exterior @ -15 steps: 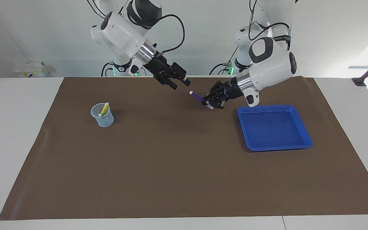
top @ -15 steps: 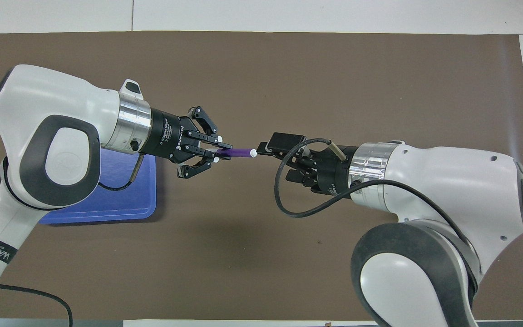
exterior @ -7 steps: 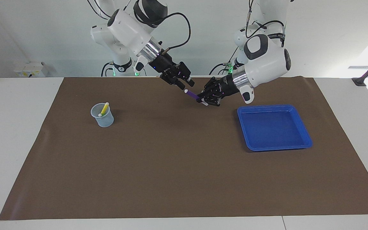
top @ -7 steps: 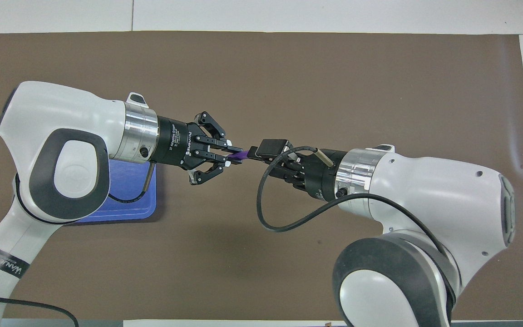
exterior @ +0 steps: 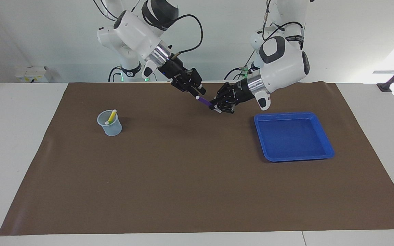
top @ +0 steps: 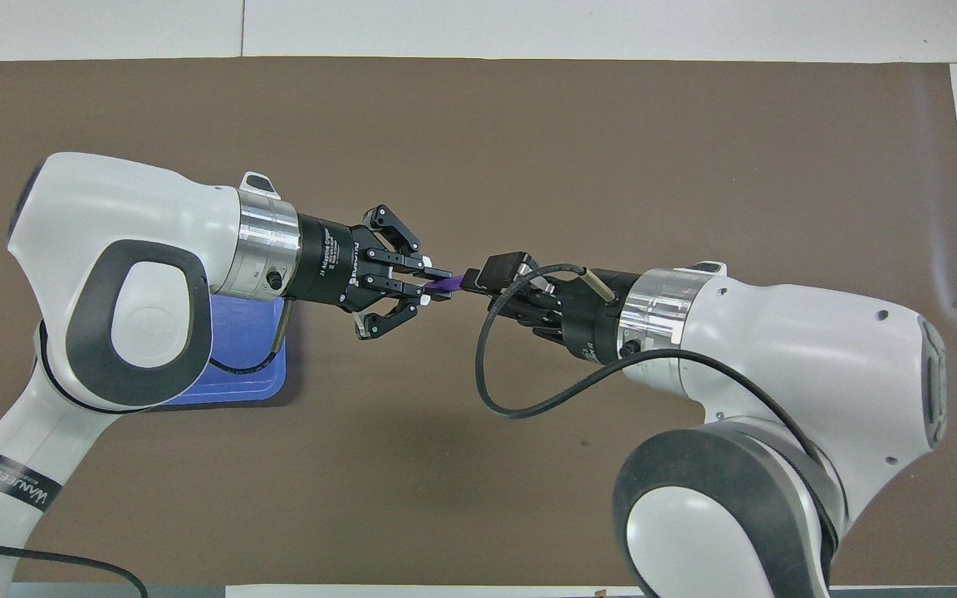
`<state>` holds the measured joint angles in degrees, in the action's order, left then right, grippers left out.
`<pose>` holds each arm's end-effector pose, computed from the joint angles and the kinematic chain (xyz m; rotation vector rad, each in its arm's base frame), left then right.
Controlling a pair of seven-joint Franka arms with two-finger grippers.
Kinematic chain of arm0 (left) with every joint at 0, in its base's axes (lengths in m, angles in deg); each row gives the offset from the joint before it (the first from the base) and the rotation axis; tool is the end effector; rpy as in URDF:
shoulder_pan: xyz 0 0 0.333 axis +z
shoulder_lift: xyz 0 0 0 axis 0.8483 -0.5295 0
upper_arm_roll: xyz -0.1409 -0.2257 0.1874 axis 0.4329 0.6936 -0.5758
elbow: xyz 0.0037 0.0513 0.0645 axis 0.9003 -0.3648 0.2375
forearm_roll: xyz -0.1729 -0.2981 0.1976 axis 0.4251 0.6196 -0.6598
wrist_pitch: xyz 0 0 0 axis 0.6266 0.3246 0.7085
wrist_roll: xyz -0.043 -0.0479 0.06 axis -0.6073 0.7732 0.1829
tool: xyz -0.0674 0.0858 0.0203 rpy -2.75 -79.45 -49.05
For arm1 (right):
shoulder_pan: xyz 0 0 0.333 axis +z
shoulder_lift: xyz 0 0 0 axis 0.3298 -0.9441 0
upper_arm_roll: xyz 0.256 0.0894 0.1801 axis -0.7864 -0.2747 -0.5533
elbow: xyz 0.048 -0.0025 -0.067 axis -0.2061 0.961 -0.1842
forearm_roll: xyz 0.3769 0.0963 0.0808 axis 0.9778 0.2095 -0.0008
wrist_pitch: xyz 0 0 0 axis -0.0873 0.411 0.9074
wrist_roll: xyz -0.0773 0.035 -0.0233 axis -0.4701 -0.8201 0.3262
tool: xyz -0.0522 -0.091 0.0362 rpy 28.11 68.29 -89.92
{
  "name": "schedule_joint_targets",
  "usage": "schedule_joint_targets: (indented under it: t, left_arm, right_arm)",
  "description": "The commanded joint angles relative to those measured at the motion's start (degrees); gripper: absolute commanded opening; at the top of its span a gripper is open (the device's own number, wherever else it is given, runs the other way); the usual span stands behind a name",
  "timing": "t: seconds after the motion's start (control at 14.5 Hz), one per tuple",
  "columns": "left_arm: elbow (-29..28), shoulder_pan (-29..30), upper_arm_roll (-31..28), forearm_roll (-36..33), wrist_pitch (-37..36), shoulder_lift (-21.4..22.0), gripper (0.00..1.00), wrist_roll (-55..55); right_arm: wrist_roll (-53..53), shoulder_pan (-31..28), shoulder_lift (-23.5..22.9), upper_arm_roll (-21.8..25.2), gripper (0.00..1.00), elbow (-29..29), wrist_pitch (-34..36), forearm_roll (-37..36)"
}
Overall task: Transfer and insert pens with both arms
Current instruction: 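Grasp the purple pen with the right gripper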
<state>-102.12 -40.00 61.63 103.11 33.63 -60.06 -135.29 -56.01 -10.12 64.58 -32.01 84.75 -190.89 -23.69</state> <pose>0.5221 -0.2989 0.5016 1.8092 1.6703 -0.9037 0.4884 0.2766 0.5481 -2.2171 0.6365 -0.1072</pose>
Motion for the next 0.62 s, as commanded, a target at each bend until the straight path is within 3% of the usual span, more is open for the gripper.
schedule_joint_targets:
  t: [0.0, 0.55]
  left_arm:
    - [-1.7, 0.0, -0.3, 1.8, 1.0, 1.9, 0.0, -0.5]
    - [-1.6, 0.3, -0.2, 2.0, 1.3, 1.9, 0.0, -0.5]
  right_arm:
    - [-2.0, -0.6, -0.3, -0.4, 0.47, 0.5, -1.9, 1.1]
    - [-1.9, -0.3, -1.1, -0.4, 0.47, 0.2, -3.1, 1.1]
